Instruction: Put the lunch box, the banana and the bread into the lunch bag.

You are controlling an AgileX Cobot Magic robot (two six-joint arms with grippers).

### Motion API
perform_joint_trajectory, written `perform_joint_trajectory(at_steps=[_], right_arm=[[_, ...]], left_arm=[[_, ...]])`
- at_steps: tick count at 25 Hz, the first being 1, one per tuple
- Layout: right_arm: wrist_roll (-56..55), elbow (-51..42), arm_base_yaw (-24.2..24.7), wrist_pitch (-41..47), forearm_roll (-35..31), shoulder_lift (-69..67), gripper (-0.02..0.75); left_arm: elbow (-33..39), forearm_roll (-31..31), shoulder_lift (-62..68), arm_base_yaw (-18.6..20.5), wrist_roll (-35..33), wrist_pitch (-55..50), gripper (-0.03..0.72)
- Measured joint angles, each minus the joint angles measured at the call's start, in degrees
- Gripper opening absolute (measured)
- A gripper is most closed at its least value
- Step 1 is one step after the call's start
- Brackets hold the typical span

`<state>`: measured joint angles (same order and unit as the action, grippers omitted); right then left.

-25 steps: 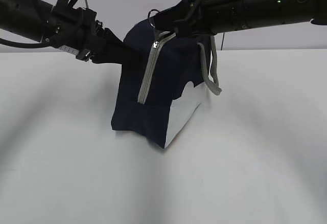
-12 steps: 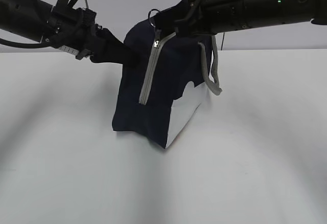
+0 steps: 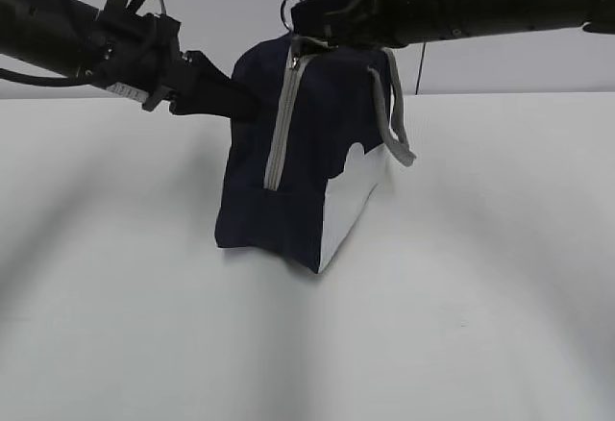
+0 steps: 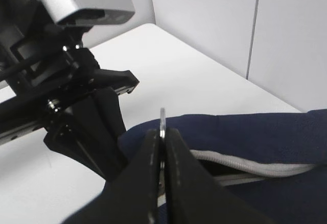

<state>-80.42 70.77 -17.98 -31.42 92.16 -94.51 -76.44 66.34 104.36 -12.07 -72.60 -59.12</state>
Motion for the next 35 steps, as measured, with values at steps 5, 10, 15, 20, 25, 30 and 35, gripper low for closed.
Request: perform_joint_trajectory(at_steps=[5, 10, 15, 20, 25, 30, 35], right_arm=[[-0.1, 2.7, 0.0, 0.8, 0.1, 0.0, -0.016], [-0.9, 4.6, 0.0, 1.7, 0.2, -1.0, -0.016], [-1.8, 6.7, 0.1, 2.4, 0.1, -3.5, -0.016], [-5.0, 9.8, 1.8, 0.5, 1.9, -6.2, -0.016], [-8.6, 13.1, 5.0, -5.2, 4.8, -9.2, -0.016], [-10.0, 15.9, 6.4, -8.6, 5.3, -12.0, -0.016], [-10.6, 18.9, 6.4, -10.8, 6.2, -12.1, -0.016]], left_arm=[[0.0, 0.7, 0.0, 0.0, 0.3, 0.0, 0.002], [0.0, 0.5, 0.0, 0.0, 1.8, -0.1, 0.002], [0.0, -0.4, 0.0, 0.0, 2.4, 0.1, 0.002], [0.0, -0.9, 0.0, 0.0, 2.4, 0.1, 0.002], [0.0, -1.1, 0.0, 0.0, 2.4, 0.1, 0.002], [0.0, -1.2, 0.0, 0.0, 2.4, 0.1, 0.001], [0.0, -1.1, 0.0, 0.0, 2.4, 0.5, 0.001]])
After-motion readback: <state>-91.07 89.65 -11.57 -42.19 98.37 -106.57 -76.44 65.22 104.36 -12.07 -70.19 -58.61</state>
